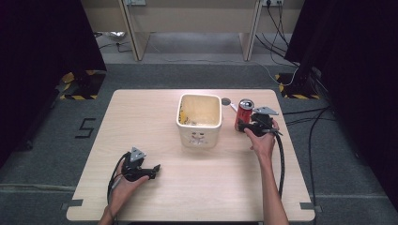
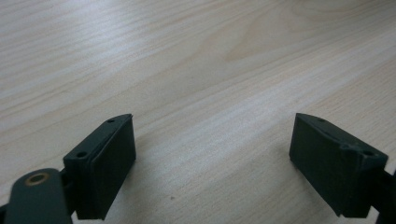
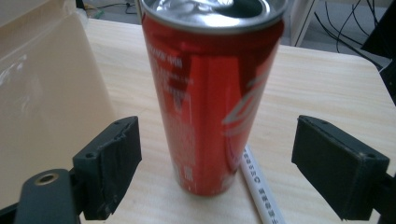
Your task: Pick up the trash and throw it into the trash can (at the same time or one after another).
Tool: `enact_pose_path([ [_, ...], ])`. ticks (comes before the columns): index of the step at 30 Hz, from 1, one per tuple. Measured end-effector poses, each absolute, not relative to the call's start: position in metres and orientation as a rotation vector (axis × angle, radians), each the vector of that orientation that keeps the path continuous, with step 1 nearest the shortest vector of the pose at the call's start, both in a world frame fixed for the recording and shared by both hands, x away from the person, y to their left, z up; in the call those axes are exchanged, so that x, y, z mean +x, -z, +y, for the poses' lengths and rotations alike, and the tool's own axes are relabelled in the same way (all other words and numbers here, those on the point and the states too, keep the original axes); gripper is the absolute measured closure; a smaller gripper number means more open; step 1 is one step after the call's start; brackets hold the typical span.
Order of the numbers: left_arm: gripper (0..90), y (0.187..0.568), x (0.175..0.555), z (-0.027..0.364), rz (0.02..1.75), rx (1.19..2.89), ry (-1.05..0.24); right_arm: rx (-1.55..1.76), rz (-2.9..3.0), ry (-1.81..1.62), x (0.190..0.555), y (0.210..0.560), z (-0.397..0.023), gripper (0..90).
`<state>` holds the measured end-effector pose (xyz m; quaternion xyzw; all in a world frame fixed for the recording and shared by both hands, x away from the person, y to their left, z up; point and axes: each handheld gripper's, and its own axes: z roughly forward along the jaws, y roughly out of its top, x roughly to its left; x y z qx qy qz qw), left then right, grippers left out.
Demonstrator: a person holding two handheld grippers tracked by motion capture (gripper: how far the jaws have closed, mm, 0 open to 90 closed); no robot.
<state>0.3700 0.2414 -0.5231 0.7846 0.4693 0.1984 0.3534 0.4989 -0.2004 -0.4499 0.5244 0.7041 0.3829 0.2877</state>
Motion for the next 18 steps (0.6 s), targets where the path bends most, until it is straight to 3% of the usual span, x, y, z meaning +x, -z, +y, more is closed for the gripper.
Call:
enact_pose_path([
  [6,13.6,0.523,0.37,0.241,1.214,2.028,-0.513,1.413,1.88,-1.027,0.51,0.455,-0.197,18.5],
  [18,13.6,0.523,0.37,0.241,1.215,2.027,-0.513,1.437,1.897,-1.043,0.521,0.47,-0.195,33.1],
])
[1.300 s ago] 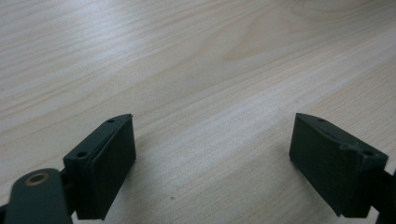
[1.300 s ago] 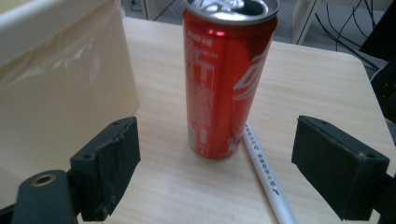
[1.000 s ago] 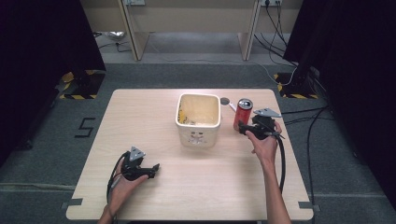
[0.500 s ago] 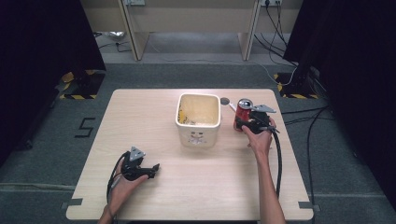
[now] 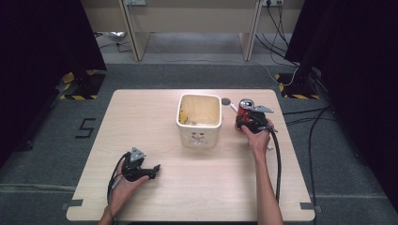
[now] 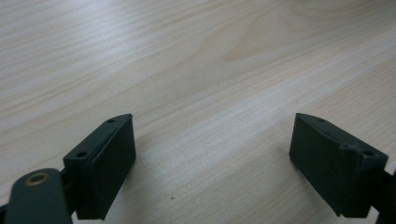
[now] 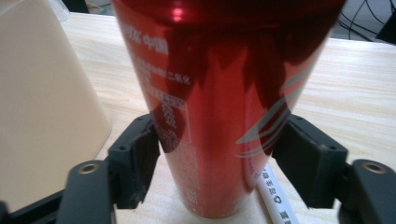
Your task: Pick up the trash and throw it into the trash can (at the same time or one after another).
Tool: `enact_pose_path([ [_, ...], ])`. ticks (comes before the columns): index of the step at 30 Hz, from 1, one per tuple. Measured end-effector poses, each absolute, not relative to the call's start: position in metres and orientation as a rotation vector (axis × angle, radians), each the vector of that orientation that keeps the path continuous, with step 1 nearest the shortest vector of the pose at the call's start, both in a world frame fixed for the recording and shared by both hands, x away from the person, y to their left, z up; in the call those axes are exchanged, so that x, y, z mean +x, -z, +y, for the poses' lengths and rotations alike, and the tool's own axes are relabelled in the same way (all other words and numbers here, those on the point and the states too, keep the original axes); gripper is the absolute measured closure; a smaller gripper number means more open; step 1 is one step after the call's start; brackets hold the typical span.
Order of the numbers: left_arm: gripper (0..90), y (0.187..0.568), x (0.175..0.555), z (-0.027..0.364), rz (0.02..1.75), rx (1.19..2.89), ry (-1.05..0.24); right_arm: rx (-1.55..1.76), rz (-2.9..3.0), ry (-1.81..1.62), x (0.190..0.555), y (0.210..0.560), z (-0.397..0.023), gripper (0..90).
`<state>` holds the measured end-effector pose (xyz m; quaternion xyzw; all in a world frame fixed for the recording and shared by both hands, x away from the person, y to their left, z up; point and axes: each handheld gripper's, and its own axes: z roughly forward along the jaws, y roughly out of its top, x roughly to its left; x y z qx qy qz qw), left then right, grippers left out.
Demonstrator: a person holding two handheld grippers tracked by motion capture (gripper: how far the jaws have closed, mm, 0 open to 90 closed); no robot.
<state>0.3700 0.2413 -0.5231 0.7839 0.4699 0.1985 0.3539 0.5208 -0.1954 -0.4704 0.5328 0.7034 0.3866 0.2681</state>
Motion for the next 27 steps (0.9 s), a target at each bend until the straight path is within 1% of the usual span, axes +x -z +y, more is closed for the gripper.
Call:
enact_pose_path([
  [10,13.6,0.523,0.37,0.241,1.215,2.027,-0.513,1.408,1.889,-1.03,0.519,0.468,-0.195,34.0],
  [21,13.6,0.523,0.37,0.241,1.214,2.029,-0.513,1.372,1.899,-1.061,0.507,0.446,-0.193,34.1],
  [27,13.6,0.523,0.37,0.241,1.214,2.029,-0.513,1.355,1.902,-1.087,0.5,0.428,-0.191,34.1],
])
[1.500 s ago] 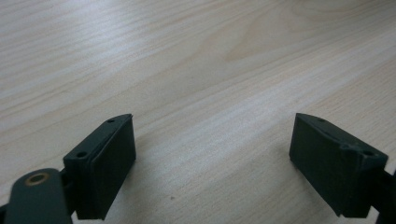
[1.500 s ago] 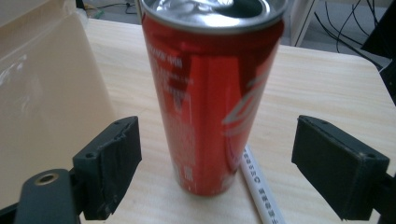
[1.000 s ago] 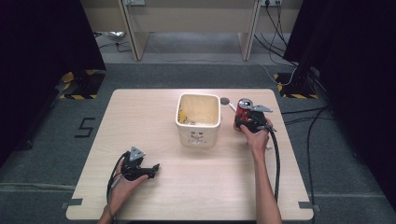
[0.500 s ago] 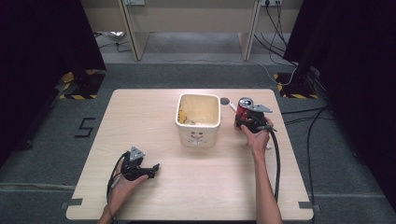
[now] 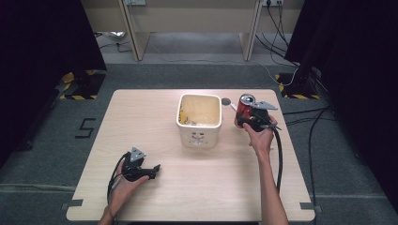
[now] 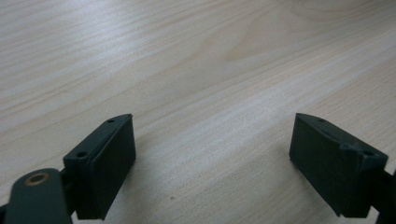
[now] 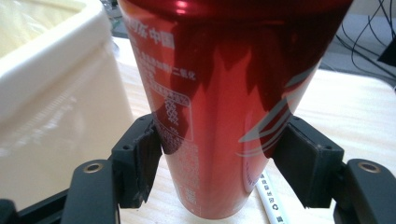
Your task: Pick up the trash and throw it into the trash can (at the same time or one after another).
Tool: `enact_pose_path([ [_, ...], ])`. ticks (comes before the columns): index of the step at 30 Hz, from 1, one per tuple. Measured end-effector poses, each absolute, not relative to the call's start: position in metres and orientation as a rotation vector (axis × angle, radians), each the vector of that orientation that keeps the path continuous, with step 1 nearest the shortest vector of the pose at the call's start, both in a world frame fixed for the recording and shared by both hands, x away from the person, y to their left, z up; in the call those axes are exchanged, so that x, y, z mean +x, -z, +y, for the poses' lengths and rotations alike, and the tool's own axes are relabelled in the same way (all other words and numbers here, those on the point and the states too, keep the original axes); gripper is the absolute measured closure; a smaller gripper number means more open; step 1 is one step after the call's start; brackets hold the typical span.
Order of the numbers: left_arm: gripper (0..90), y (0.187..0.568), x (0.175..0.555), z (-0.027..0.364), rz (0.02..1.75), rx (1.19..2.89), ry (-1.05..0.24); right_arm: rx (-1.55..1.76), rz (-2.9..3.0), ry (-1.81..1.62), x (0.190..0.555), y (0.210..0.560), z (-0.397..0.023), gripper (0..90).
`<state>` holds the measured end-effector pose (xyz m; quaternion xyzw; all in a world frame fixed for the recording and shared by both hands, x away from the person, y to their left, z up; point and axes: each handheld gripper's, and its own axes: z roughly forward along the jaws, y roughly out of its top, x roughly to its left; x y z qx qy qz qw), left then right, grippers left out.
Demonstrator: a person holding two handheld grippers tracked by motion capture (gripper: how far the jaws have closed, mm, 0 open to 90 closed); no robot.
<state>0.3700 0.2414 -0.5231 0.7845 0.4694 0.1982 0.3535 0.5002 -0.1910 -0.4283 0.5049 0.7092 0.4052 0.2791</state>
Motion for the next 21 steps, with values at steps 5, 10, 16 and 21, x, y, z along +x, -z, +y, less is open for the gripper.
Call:
enact_pose_path([
  [5,13.6,0.523,0.37,0.241,1.215,2.027,-0.513,1.329,1.906,-1.111,0.495,0.41,-0.189,34.1],
  [10,13.6,0.523,0.37,0.241,1.213,2.028,-0.515,1.305,1.916,-1.117,0.49,0.392,-0.185,34.2],
  [16,13.6,0.523,0.37,0.241,1.212,2.03,-0.514,1.29,1.923,-1.139,0.486,0.378,-0.182,34.1],
  [21,13.5,0.523,0.37,0.241,1.213,2.029,-0.514,1.277,1.92,-1.143,0.484,0.368,-0.18,34.2],
])
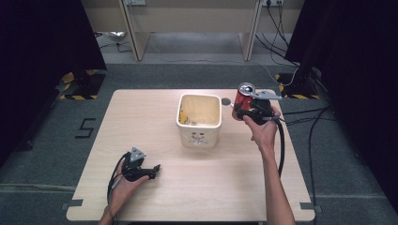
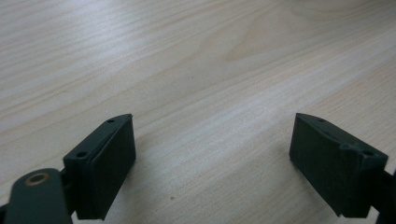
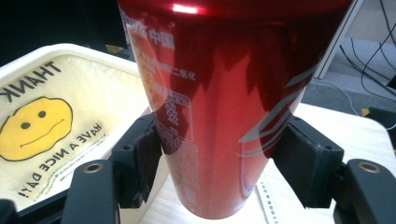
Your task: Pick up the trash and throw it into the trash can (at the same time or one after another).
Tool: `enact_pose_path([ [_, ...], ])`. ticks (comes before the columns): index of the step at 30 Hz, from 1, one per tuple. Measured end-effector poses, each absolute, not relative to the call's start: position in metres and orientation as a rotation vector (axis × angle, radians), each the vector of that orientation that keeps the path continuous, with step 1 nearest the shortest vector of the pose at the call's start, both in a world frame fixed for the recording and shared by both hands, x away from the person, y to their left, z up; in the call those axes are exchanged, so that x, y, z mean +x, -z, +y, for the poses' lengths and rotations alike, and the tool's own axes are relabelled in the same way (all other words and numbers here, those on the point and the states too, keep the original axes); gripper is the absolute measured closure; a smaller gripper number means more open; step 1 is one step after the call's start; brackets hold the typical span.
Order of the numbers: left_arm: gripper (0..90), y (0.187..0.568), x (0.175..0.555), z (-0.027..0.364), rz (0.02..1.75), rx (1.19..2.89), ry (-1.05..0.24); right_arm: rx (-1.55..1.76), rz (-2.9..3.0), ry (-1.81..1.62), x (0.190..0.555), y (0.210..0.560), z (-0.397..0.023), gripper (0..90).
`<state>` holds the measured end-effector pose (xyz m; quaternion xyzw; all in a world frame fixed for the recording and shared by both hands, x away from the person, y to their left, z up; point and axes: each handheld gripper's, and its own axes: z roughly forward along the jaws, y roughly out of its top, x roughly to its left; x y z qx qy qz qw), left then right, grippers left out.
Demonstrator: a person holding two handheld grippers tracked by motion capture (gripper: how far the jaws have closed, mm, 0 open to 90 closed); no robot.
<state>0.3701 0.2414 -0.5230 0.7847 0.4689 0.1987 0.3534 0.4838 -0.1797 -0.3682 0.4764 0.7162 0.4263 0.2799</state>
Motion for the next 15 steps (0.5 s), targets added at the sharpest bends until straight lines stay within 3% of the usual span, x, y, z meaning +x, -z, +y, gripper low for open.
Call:
enact_pose_path([
  [15,13.6,0.523,0.37,0.241,1.213,2.029,-0.513,1.211,1.924,-1.154,0.479,0.332,-0.164,34.2],
])
